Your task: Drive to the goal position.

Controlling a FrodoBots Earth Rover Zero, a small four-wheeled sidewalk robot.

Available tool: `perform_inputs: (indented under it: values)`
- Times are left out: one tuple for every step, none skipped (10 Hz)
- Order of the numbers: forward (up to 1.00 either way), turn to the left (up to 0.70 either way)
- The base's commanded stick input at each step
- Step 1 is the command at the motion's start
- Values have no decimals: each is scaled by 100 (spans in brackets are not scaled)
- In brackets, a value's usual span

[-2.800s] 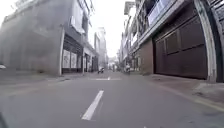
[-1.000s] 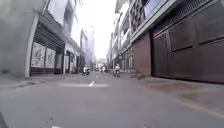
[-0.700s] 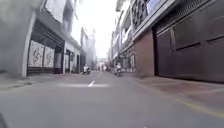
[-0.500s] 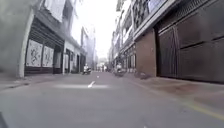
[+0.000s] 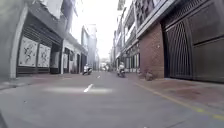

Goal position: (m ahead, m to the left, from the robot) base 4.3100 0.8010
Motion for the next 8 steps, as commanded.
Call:
perform_inputs:
  values:
    - [0, 0]
    - [86, 0]
    - [100, 0]
    - [100, 0]
    - [100, 0]
    - [100, 0]
    - [100, 0]
    - [100, 0]
